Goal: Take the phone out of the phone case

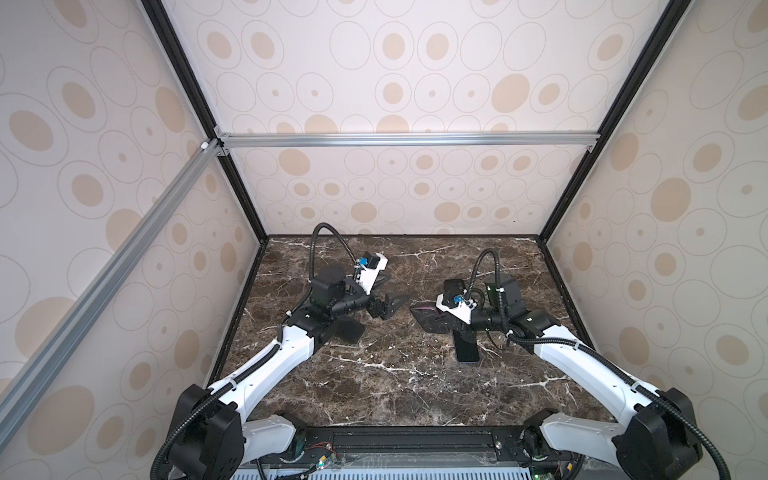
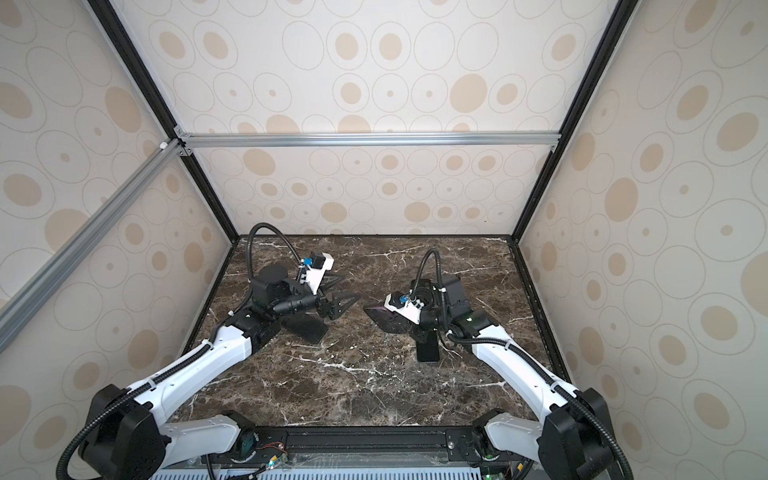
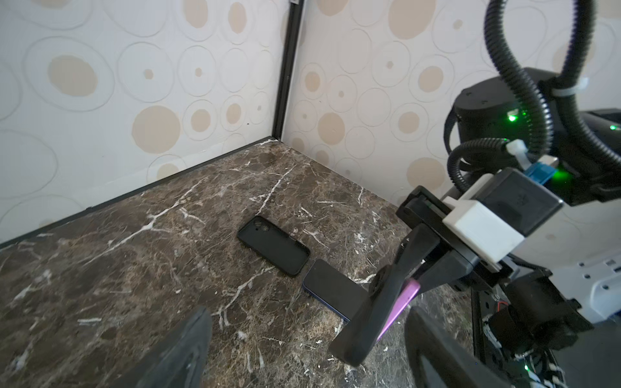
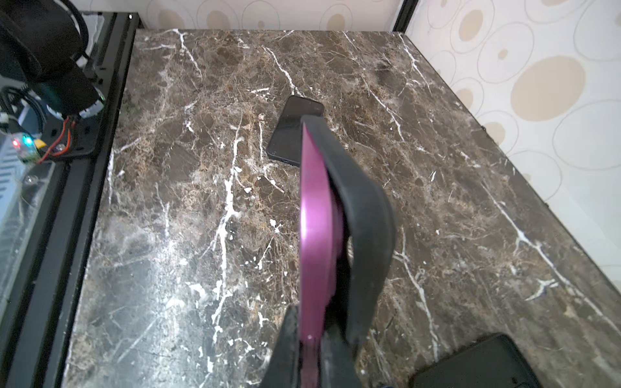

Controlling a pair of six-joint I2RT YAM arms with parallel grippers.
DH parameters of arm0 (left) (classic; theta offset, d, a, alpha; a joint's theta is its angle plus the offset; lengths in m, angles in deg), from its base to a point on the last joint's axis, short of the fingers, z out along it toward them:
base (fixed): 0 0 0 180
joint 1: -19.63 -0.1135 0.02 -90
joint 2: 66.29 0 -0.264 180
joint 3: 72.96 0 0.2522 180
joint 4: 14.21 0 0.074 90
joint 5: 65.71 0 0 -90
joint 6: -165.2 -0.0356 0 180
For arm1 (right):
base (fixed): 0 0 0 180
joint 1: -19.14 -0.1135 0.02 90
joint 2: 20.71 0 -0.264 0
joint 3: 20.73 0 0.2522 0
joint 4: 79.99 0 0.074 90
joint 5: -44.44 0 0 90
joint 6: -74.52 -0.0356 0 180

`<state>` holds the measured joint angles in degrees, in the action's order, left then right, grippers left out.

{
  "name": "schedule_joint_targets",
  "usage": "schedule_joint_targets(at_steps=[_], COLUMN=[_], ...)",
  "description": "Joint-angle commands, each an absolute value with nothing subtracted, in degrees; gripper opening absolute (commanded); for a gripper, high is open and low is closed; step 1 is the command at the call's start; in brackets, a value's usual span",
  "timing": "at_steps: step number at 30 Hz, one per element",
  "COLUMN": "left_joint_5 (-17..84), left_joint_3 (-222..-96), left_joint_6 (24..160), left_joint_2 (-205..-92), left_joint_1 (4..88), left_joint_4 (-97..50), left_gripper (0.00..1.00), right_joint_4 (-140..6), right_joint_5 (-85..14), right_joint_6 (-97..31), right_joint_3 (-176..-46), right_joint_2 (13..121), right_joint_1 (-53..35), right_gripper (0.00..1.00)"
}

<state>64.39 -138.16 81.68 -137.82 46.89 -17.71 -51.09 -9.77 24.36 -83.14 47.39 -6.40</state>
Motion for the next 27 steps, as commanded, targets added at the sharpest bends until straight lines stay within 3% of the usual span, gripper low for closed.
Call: schedule_joint_targets(at_steps=[1, 13, 27], left_joint_5=[70.0, 70.68, 68.81], left_joint_3=[-143.43, -148.79, -150.71], left_joint_6=[71.16, 65.98, 65.18], left_joint_2=[-139.35, -144.56, -148.22], left_joint_1=[46.86, 50.49, 53.35], left_joint_4=[-28.28, -33.4, -36.6], left_gripper=[0.9, 0.85, 0.79], right_joint_4=[-51.93, -51.19, -51.28], right_joint_5=[-7.95, -11.09, -12.43], right_joint_6=[33.9, 41.4, 41.77], right_joint_3=[-86.04, -87.68, -87.38], right_joint_2=[47.7, 50.82, 50.57], right_joint_1=[-7.54, -10.52, -11.23], right_gripper=[0.0, 0.0, 0.0])
